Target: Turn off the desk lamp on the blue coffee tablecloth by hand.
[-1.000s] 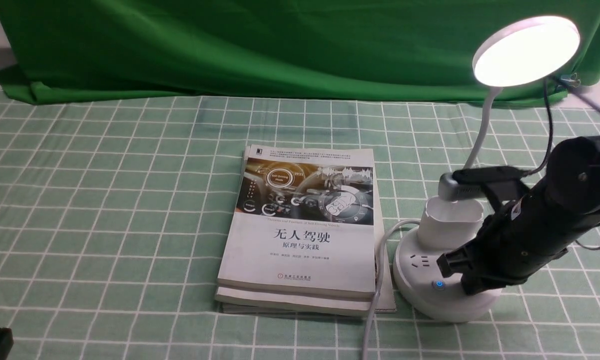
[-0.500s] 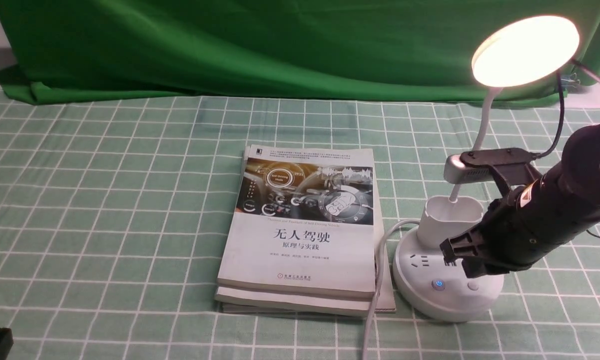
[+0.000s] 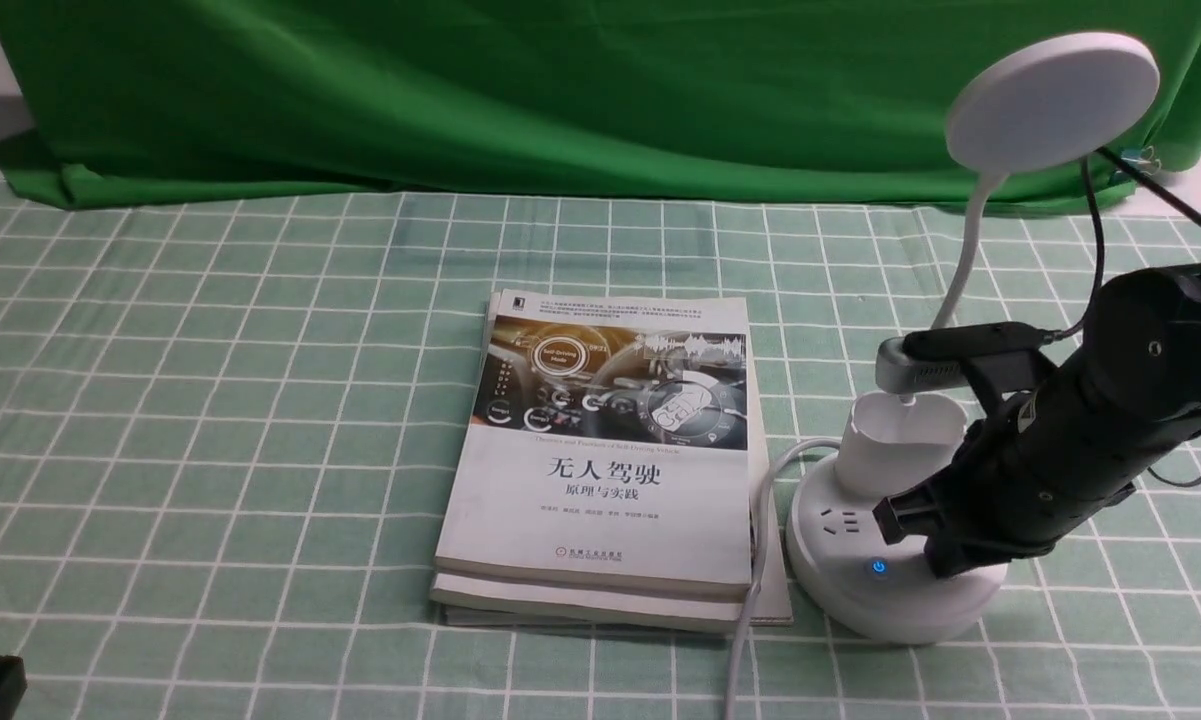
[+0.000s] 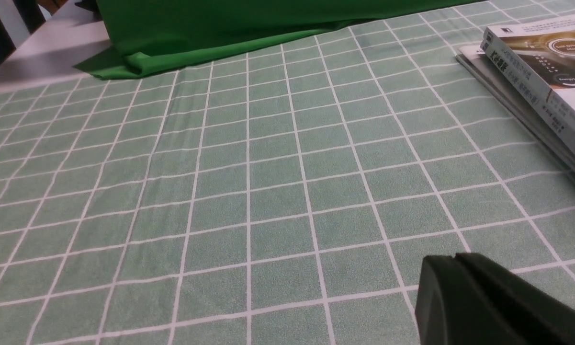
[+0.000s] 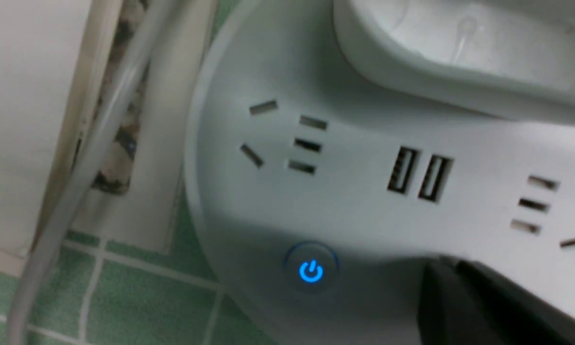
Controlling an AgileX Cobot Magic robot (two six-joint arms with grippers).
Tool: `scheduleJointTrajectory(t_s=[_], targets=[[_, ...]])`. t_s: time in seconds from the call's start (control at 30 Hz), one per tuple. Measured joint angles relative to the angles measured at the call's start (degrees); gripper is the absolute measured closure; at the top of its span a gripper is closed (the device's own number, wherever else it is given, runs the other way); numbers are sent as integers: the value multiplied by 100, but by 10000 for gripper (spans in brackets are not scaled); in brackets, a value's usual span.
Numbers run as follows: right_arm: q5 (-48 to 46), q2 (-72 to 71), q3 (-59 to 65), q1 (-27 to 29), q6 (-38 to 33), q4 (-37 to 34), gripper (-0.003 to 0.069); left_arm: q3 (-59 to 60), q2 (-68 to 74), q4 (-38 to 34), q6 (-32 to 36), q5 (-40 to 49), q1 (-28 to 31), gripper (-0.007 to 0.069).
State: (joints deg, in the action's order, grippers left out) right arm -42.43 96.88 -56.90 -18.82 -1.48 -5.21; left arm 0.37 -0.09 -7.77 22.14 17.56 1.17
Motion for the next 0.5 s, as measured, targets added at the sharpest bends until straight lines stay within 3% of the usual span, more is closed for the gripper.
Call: scheduleJointTrajectory(t_s=[0.5], targets=[[-371, -1856, 503, -69, 64, -29, 620, 0, 0, 0, 0, 0, 0, 624]])
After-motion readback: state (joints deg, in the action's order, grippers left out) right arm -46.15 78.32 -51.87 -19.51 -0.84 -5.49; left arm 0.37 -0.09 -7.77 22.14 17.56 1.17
